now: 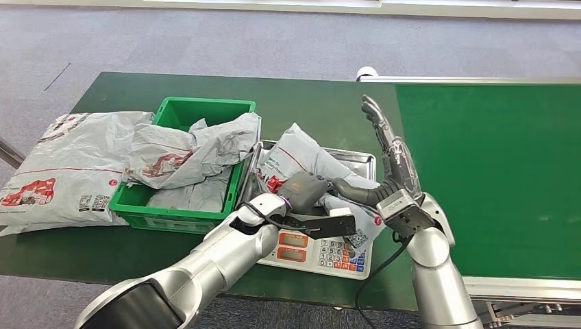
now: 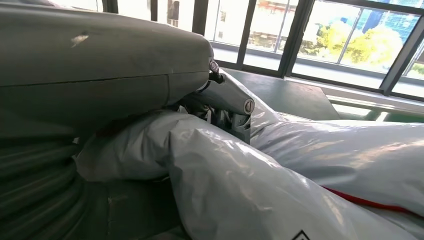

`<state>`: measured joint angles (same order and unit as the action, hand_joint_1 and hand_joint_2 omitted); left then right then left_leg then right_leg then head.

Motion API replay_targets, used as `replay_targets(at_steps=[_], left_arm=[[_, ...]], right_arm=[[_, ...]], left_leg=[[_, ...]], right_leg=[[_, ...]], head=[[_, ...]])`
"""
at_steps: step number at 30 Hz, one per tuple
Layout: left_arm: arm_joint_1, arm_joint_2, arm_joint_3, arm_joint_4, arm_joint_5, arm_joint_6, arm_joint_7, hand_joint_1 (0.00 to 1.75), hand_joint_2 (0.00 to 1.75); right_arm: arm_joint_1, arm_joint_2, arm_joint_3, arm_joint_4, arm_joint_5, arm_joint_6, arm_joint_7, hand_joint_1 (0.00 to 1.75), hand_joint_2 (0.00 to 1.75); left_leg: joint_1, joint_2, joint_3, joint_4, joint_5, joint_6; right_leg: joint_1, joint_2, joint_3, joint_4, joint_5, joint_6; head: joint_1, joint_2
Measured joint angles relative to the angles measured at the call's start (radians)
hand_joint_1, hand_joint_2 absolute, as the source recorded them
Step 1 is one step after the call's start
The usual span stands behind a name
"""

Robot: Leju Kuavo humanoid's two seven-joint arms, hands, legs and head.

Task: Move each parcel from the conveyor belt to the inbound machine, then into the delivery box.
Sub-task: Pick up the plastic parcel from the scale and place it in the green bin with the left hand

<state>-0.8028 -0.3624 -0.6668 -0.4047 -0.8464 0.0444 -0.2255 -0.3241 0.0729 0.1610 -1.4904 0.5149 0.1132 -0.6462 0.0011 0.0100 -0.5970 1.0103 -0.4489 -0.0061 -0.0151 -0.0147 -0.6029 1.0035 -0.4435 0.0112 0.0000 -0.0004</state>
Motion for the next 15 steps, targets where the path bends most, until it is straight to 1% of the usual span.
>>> replay_targets(at_steps=[12,15], left_arm=[[0.001,0.000,0.019,0.000,0.012,-0.007,-0.039,1.75,1.75],[0.006,0.001,0.027,-0.005,0.018,0.038,-0.063,1.75,1.75]], right_arm=[[-0.001,0.001,0.000,0.010,0.008,-0.001,0.000,0.00,1.75],[-0.001,0.002,0.000,0.012,0.008,-0.001,0.001,0.00,1.75]], left_leg=[[0.000,0.000,0.000,0.000,0.000,0.000],[0.000,0.000,0.000,0.000,0.000,0.000]], right_leg=[[0.000,0.000,0.000,0.000,0.000,0.000],[0.000,0.000,0.000,0.000,0.000,0.000]], head=[[0.000,0.000],[0.000,0.000]])
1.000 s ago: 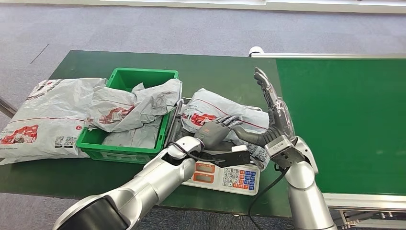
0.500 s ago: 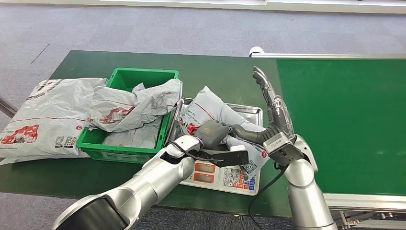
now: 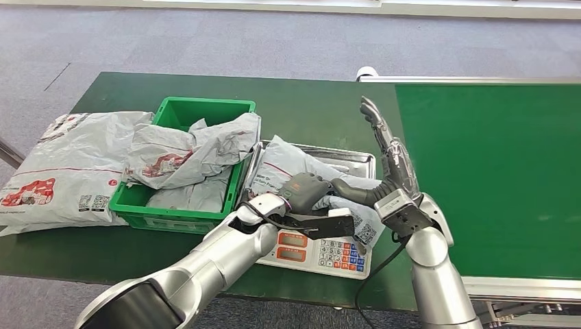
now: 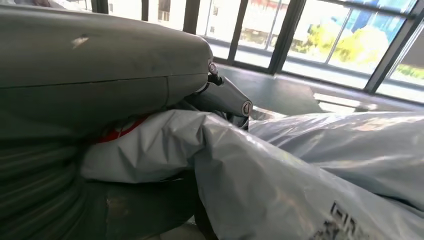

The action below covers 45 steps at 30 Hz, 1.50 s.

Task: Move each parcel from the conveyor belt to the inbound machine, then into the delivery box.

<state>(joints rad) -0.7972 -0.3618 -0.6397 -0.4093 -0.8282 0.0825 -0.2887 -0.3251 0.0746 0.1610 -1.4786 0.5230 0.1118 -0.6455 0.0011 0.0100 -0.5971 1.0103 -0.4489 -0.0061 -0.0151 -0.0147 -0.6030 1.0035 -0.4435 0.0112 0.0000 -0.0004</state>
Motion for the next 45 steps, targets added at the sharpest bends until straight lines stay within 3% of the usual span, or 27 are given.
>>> replay_targets(at_steps=[8,18,26,38,45], left_arm=[[0.051,0.009,0.056,-0.105,0.055,0.304,-0.191,1.75,1.75],[0.125,0.029,0.080,-0.295,0.096,0.405,-0.255,1.75,1.75],[0.137,0.053,0.080,-0.376,-0.039,0.548,-0.181,1.75,1.75],[0.137,0.082,0.088,-0.402,-0.081,0.590,-0.124,1.75,1.75],[0.145,0.153,0.221,-0.426,-0.211,0.611,-0.050,1.75,1.75]], right_arm=[[-0.002,0.006,0.013,0.000,-0.002,0.000,0.012,0.00,1.75],[-0.013,0.008,0.031,0.000,-0.018,-0.020,0.022,0.00,1.75],[-0.012,0.008,0.033,0.000,-0.019,-0.028,0.023,0.00,1.75],[-0.011,0.008,0.034,0.000,-0.019,-0.031,0.025,0.00,1.75],[-0.002,-0.001,0.034,0.000,-0.020,-0.045,0.028,0.00,1.75]], left_leg=[[0.000,0.000,0.000,0.000,0.000,0.000],[0.000,0.000,0.000,0.000,0.000,0.000],[0.000,0.000,0.000,0.000,0.000,0.000],[0.000,0.000,0.000,0.000,0.000,0.000],[0.001,0.000,0.000,0.000,0.001,-0.001]], right_leg=[[0.000,0.000,0.000,0.000,0.000,0.000],[0.000,0.000,0.000,0.000,0.000,0.000],[0.000,0.000,0.000,0.000,0.000,0.000],[0.000,0.000,0.000,0.000,0.000,0.000],[0.001,0.001,-0.001,0.000,0.000,0.000]], head=[[0.000,0.000],[0.000,0.000],[0.000,0.000],[0.000,0.000],[0.000,0.000]])
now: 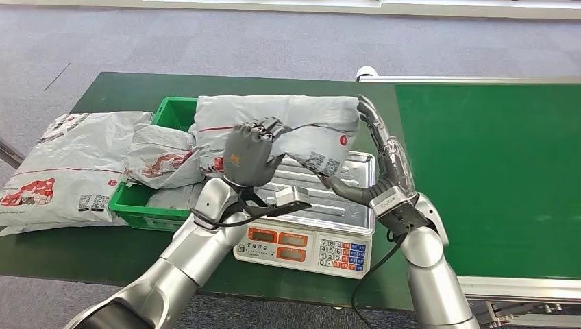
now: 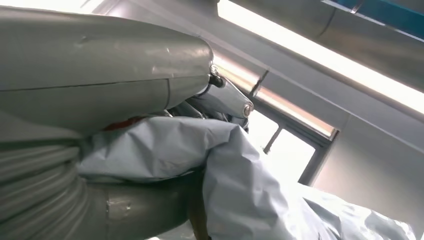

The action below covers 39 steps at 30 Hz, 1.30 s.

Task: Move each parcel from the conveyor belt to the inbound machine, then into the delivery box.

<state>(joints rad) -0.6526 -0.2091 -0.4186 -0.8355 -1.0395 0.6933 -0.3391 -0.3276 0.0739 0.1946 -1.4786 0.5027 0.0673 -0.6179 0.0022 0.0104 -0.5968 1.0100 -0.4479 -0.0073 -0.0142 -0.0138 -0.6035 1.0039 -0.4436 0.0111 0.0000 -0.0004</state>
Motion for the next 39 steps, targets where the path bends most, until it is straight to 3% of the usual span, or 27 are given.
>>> replay_targets(at_steps=[4,9,15,26,29,32,35,39], left_arm=[[0.046,0.048,0.168,-0.037,-0.144,0.001,0.006,1.75,1.75],[0.140,0.071,0.399,-0.131,-0.184,0.001,-0.077,1.75,1.75],[0.212,0.072,0.552,-0.225,-0.240,0.001,-0.108,1.75,1.75],[0.239,0.064,0.623,-0.275,-0.259,0.001,-0.091,1.75,1.75],[0.243,0.062,0.630,-0.279,-0.273,0.001,-0.051,1.72,1.75],[0.245,0.063,0.634,-0.259,-0.286,-0.002,0.010,1.59,1.75],[0.242,0.076,0.621,-0.197,-0.283,-0.034,0.058,1.65,1.75],[0.233,0.098,0.545,-0.127,-0.267,-0.076,0.026,1.75,1.75]], right_arm=[[0.012,-0.013,-0.001,0.000,-0.028,-0.016,0.005,0.00,1.75],[0.023,-0.025,-0.024,0.004,-0.180,0.057,0.016,0.00,1.75],[0.027,-0.033,-0.073,0.027,-0.270,0.065,0.044,0.00,1.75],[0.028,-0.037,-0.103,0.051,-0.283,0.052,0.051,0.00,1.75],[0.030,-0.037,-0.104,0.053,-0.286,0.032,0.059,0.00,1.75],[0.032,-0.037,-0.111,0.054,-0.300,0.022,0.068,0.00,1.75],[0.032,-0.037,-0.117,0.058,-0.296,0.005,0.064,0.00,1.75],[0.028,-0.037,-0.117,0.068,-0.267,-0.022,0.049,0.00,1.75]], left_leg=[[0.000,0.001,0.000,0.000,0.000,0.000],[0.000,0.002,0.000,0.000,0.000,0.000],[0.000,0.000,-0.001,0.000,0.000,0.000],[0.000,0.001,-0.001,0.000,0.000,0.000],[0.000,0.001,-0.001,0.000,0.000,0.000],[0.000,0.000,-0.001,0.000,0.000,0.000],[0.000,0.001,-0.001,0.000,0.000,0.000],[0.000,0.000,-0.001,0.000,0.000,0.000]], right_leg=[[0.000,0.001,-0.001,0.000,0.000,0.000],[0.000,0.001,-0.001,0.000,-0.001,-0.001],[0.000,0.000,-0.002,0.000,-0.001,-0.001],[0.000,0.000,-0.002,0.000,0.000,-0.001],[0.000,0.000,-0.002,0.000,0.000,-0.001],[0.000,0.000,-0.002,0.000,0.000,-0.001],[0.000,0.001,-0.002,0.000,0.000,-0.001],[0.000,0.000,-0.002,0.000,0.000,0.000]], head=[[0.000,0.000],[0.000,0.000],[0.000,0.000],[0.000,0.000],[0.000,0.000],[0.000,0.000],[0.000,0.000],[0.000,0.000]])
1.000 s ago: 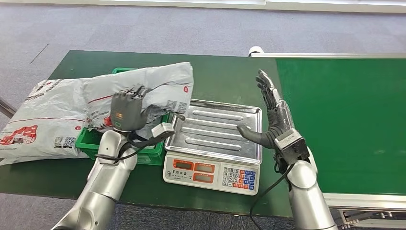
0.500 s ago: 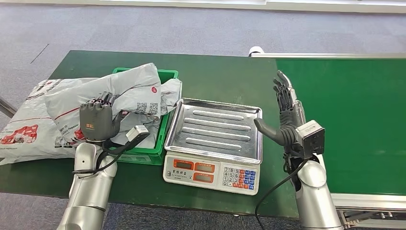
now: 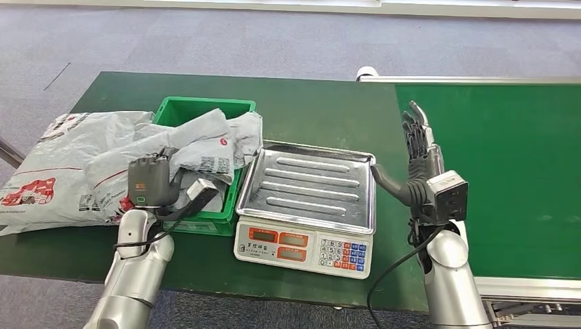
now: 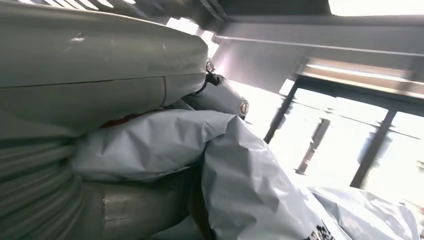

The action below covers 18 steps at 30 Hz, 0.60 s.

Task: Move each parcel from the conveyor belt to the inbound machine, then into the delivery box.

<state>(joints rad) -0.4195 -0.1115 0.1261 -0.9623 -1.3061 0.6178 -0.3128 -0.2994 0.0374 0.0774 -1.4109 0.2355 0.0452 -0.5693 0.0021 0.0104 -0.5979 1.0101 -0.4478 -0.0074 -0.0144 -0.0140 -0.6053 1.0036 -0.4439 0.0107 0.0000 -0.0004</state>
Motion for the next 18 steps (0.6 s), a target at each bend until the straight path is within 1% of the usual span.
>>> replay_targets(at_steps=[3,6,8,9,10,12,13,14,18], left_arm=[[-0.021,0.010,-0.074,0.032,0.016,-0.028,-0.015,1.75,1.75],[-0.054,0.014,-0.129,0.060,0.035,-0.091,0.010,1.75,1.75],[-0.077,0.014,-0.149,0.078,0.069,-0.139,0.018,1.75,1.75],[-0.086,0.014,-0.155,0.087,0.096,-0.160,0.011,1.68,1.75],[-0.093,0.012,-0.158,0.094,0.130,-0.175,-0.005,1.30,1.75],[-0.102,0.007,-0.165,0.104,0.208,-0.195,-0.050,0.42,1.75],[-0.104,0.004,-0.169,0.108,0.240,-0.202,-0.066,0.06,1.75],[-0.106,0.001,-0.171,0.110,0.262,-0.206,-0.075,0.00,1.75],[-0.112,-0.005,-0.178,0.120,0.287,-0.191,-0.071,0.00,1.75]], right_arm=[[-0.003,0.000,0.000,0.008,0.007,-0.004,-0.004,0.00,1.75],[-0.006,0.000,0.000,0.013,0.017,-0.003,-0.007,0.00,1.75],[-0.007,0.001,0.000,0.014,0.029,-0.004,-0.008,0.00,1.75],[-0.009,0.001,0.000,0.015,0.035,-0.005,-0.008,0.00,1.75],[-0.011,0.002,0.000,0.015,0.040,-0.006,-0.008,0.00,1.75],[-0.015,0.002,0.000,0.015,0.048,-0.006,-0.008,0.00,1.75],[-0.018,0.002,0.000,0.015,0.051,-0.006,-0.008,0.00,1.75],[-0.020,0.003,0.000,0.015,0.053,-0.006,-0.008,0.00,1.75],[-0.029,0.005,0.000,0.019,0.055,-0.006,-0.008,0.00,1.75]], left_leg=[[0.000,0.000,0.000,0.000,0.000,0.000],[0.000,-0.001,0.000,0.000,0.000,0.000],[0.000,-0.001,0.000,0.000,0.000,0.000],[0.000,-0.001,0.000,0.000,0.000,0.000],[0.000,-0.001,0.000,0.000,0.000,0.000],[0.000,-0.001,0.000,0.000,0.000,0.000],[0.000,-0.001,0.000,0.000,0.001,0.000],[0.000,-0.001,0.000,0.000,0.001,0.001],[0.000,-0.001,0.000,0.000,0.001,0.000]], right_leg=[[0.000,0.000,0.000,0.000,0.000,0.000],[0.000,-0.001,0.001,0.000,0.000,0.000],[0.000,-0.001,0.001,0.000,0.000,0.000],[0.000,-0.001,0.001,0.000,0.000,0.000],[0.000,-0.001,0.001,0.000,0.000,0.000],[0.000,-0.001,0.001,0.000,0.000,0.000],[0.000,-0.001,0.001,0.000,0.000,0.000],[0.000,-0.001,0.001,0.000,0.000,0.000],[0.000,-0.001,0.001,0.000,0.000,0.000]], head=[[0.000,0.000],[0.000,0.000],[0.000,0.000],[0.000,0.000],[0.000,0.000],[0.000,0.000],[0.000,0.000],[0.000,0.000],[0.000,0.000]])
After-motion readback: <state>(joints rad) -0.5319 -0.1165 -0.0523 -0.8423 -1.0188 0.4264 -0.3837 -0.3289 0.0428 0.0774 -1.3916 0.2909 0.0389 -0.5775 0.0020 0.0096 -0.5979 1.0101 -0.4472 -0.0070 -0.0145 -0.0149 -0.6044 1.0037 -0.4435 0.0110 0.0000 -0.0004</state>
